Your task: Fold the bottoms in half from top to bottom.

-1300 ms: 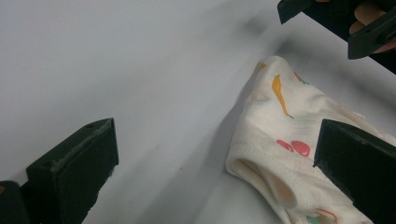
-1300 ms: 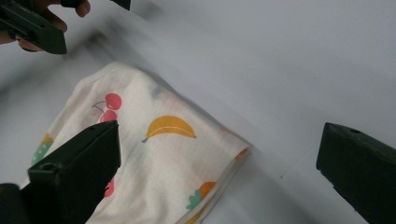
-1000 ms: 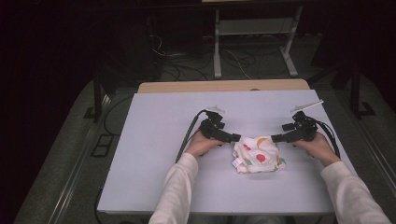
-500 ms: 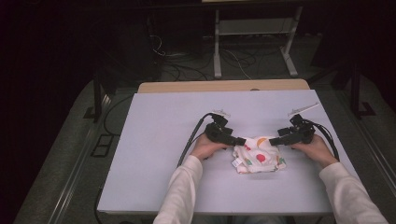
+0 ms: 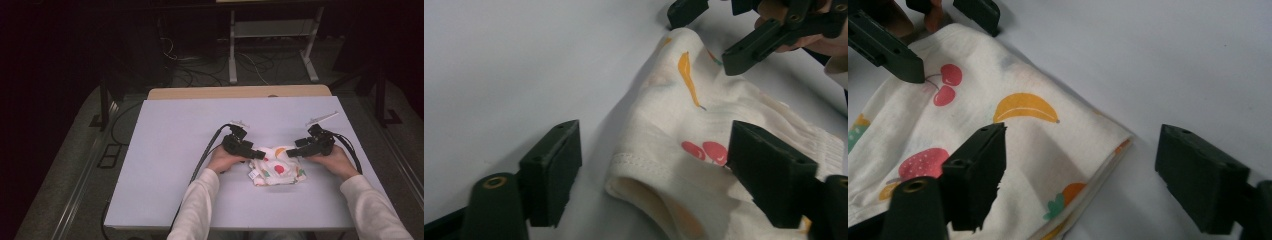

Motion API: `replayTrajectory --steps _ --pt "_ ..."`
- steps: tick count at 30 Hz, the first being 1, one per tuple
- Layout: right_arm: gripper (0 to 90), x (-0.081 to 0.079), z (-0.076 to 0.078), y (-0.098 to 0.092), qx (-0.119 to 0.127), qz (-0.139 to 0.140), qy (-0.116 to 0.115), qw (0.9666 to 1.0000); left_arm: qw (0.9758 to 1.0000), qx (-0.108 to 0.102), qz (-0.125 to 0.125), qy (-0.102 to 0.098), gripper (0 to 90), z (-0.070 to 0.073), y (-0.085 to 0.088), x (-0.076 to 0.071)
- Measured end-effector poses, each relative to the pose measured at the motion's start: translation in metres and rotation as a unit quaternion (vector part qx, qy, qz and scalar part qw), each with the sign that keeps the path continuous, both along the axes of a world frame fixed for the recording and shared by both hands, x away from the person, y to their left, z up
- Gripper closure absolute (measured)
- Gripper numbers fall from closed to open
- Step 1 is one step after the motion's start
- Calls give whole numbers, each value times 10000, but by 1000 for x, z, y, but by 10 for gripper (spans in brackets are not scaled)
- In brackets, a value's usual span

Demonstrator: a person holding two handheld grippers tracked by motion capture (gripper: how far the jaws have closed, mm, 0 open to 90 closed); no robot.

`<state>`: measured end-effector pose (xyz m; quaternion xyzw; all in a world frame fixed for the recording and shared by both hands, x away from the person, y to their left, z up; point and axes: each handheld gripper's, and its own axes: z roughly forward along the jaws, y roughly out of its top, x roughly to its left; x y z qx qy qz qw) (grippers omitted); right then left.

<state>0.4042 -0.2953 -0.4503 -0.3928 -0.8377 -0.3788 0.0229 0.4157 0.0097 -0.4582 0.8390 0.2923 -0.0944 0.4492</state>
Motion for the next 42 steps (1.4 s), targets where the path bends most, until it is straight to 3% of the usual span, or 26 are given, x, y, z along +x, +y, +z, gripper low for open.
replayTrajectory --steps 7,9,13,19,23,29,36,42 --pt "407 -1 0 3 -39 8 -90 10000 9999 -12 -116 23 420 -2 -2 -1" --pt "453 -1 0 4 -46 6 -84 10000 9999 -7 -146 -55 452 -2 -1 -1" --pt "578 -1 0 4 -80 -39 -76 9999 9999 -123 -88 -53 545 -1 2 0" --pt "709 0 -1 4 -50 12 32 10000 9999 -100 -30 -57 690 0 3 0" --pt "751 0 -1 4 -45 32 52 10000 10000 -50 -17 -61 756 -1 2 0" --pt "837 -2 2 5 -66 35 -10 10000 9999 15 -32 -101 795 1 1 -2" --pt "849 -5 7 6 -32 -6 -37 10000 9998 96 -46 -155 798 7 4 -6" --pt "848 -7 13 13 146 8 -84 9999 9995 194 -49 -241 798 16 14 -9"
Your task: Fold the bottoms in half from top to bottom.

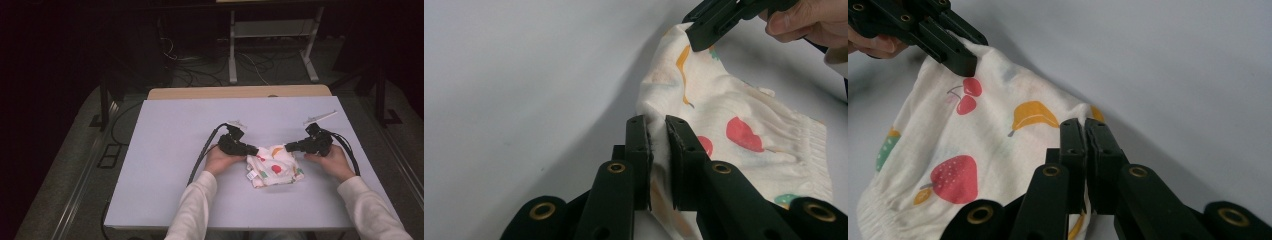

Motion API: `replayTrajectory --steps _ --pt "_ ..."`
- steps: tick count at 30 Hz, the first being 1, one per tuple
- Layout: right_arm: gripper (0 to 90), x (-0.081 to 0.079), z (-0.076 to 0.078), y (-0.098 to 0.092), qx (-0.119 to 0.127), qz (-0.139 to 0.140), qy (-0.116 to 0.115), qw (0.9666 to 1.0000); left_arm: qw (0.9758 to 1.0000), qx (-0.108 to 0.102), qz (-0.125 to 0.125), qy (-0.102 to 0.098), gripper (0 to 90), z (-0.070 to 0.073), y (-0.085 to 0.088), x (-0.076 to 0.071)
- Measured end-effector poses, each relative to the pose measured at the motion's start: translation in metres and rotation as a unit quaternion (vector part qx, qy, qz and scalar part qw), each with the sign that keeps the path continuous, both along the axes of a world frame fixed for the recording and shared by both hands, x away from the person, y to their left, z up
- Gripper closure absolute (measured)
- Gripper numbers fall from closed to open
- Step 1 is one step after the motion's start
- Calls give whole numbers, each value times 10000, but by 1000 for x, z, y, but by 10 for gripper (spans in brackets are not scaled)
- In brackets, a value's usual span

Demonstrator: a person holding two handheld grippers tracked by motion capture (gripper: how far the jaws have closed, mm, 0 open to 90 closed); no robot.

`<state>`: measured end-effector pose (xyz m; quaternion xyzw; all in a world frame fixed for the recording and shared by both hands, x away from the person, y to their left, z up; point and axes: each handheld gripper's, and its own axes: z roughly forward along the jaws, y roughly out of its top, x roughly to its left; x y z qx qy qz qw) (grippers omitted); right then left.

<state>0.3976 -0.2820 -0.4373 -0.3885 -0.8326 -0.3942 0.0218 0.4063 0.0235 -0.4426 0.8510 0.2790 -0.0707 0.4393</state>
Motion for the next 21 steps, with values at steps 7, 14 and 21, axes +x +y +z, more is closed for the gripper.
replayTrajectory --steps 7,14,21 --pt "849 0 6 17 -45 71 -62 9999 9999 135 42 -94 798 10 16 0" --pt "850 7 11 35 -40 147 -80 9999 9992 171 287 -201 800 21 35 6" --pt "848 16 17 49 74 3 -128 9999 9978 242 466 -411 800 25 48 11"
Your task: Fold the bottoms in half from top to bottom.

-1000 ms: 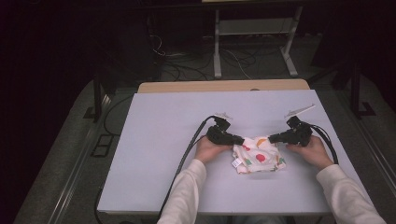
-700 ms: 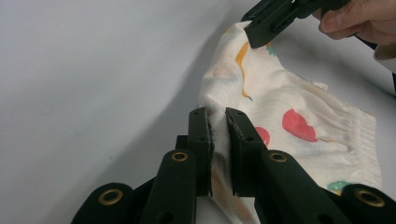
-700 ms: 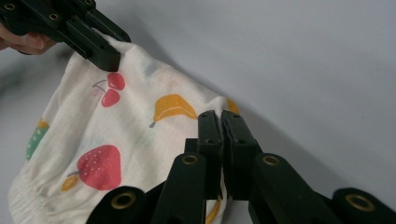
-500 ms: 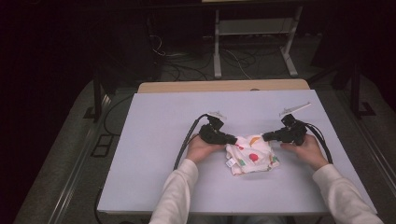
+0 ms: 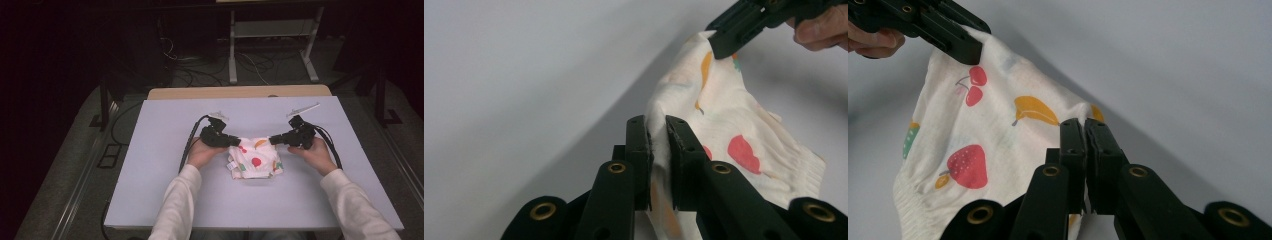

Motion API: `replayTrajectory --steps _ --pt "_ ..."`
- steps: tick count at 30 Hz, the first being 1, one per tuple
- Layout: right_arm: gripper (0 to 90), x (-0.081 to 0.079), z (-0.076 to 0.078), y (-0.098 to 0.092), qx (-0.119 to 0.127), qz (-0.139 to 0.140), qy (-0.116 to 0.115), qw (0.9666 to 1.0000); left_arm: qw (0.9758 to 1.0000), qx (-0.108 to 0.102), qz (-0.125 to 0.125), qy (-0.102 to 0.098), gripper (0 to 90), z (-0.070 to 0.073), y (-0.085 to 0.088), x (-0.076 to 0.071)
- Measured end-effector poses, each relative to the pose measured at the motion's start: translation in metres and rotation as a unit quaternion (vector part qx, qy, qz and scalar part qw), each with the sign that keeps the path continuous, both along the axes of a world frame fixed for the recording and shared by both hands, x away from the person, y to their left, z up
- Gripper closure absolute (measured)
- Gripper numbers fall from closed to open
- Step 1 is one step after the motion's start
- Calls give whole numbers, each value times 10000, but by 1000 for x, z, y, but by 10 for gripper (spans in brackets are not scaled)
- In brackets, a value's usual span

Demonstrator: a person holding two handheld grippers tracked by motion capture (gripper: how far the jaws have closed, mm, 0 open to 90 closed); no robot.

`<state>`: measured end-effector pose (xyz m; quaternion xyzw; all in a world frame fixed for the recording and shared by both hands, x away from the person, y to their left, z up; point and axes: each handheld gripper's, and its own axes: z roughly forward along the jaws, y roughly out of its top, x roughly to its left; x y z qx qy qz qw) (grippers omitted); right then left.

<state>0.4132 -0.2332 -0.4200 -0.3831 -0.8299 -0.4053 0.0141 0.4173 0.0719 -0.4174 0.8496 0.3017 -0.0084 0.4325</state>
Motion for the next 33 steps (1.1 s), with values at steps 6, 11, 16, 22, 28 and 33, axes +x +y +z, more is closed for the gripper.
replayTrajectory --steps 6,11,16,22,28,33 --pt "850 6 3 10 -111 -125 -43 9999 9998 61 81 -146 801 2 5 5" --pt "851 11 2 16 -49 -234 -73 9997 9995 140 131 -249 801 1 11 12" --pt "850 17 -4 24 -139 -302 -76 9994 9995 161 150 -213 801 -3 15 20" --pt "850 24 -6 28 -42 -370 -76 9993 9991 175 219 -313 802 -5 20 26" --pt "851 28 -8 32 40 -479 -160 9987 9990 83 276 -351 803 -10 26 34" --pt "852 33 -10 33 17 -556 -144 9983 9985 55 335 -420 803 -15 27 39"
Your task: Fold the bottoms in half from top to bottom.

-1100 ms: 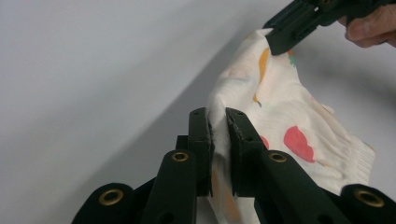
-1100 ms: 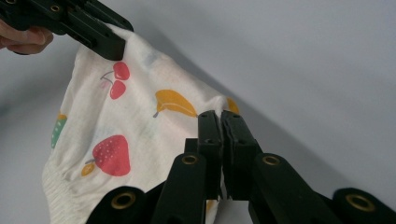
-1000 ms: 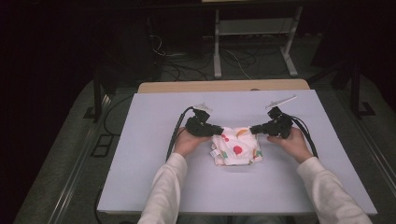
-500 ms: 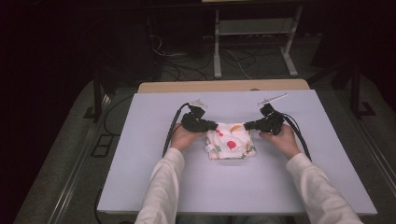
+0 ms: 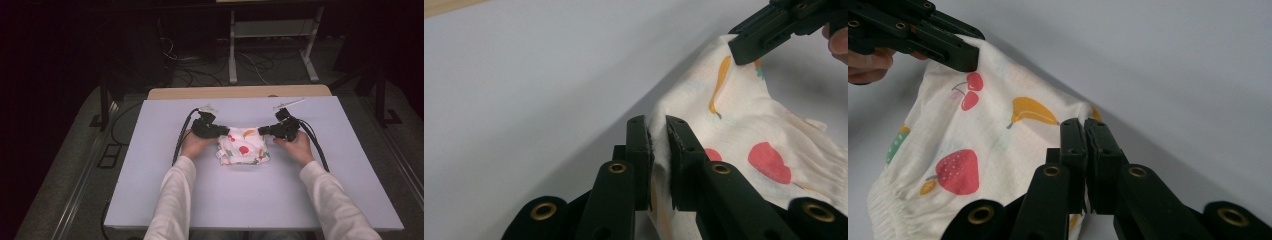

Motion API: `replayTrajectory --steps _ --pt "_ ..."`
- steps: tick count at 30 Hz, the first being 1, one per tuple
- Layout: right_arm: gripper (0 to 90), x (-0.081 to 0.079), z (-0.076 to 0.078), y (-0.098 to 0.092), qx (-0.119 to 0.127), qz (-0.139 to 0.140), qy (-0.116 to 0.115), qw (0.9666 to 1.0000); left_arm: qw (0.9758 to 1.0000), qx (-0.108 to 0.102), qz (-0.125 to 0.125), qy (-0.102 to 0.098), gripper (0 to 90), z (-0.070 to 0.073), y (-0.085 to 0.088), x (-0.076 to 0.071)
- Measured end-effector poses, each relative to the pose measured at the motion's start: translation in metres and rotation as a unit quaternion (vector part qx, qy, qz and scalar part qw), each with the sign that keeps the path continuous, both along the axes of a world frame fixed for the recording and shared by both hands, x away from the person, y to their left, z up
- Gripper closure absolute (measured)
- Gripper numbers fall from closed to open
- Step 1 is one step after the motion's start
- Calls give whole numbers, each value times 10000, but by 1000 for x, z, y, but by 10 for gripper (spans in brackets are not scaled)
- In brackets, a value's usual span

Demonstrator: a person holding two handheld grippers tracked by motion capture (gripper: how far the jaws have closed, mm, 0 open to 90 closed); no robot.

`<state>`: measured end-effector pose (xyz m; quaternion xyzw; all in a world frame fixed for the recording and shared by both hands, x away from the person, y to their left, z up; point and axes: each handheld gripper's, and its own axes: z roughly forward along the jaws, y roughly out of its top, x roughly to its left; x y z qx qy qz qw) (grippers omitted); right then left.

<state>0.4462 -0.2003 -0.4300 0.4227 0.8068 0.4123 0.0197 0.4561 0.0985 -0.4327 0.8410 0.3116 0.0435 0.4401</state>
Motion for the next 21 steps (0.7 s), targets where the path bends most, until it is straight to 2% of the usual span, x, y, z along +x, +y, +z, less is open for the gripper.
replayTrajectory --steps 3,9,12,16,19,21 --pt "851 2 -1 1 21 -40 4 10000 9999 -46 96 19 802 -2 1 2" --pt "851 7 -2 2 85 -103 -56 9999 9997 -92 227 -97 802 -3 1 4" --pt "851 10 -4 2 58 -135 -70 9999 9994 -168 277 -79 800 -5 2 6" --pt "850 12 -5 4 125 -183 -54 9997 9992 -158 361 -78 798 -7 2 7" --pt "845 13 -7 4 130 -199 -40 9997 9991 -160 393 -55 772 -9 3 8" --pt "825 14 -8 3 143 -185 -5 9997 9985 -236 488 0 711 -9 4 9"
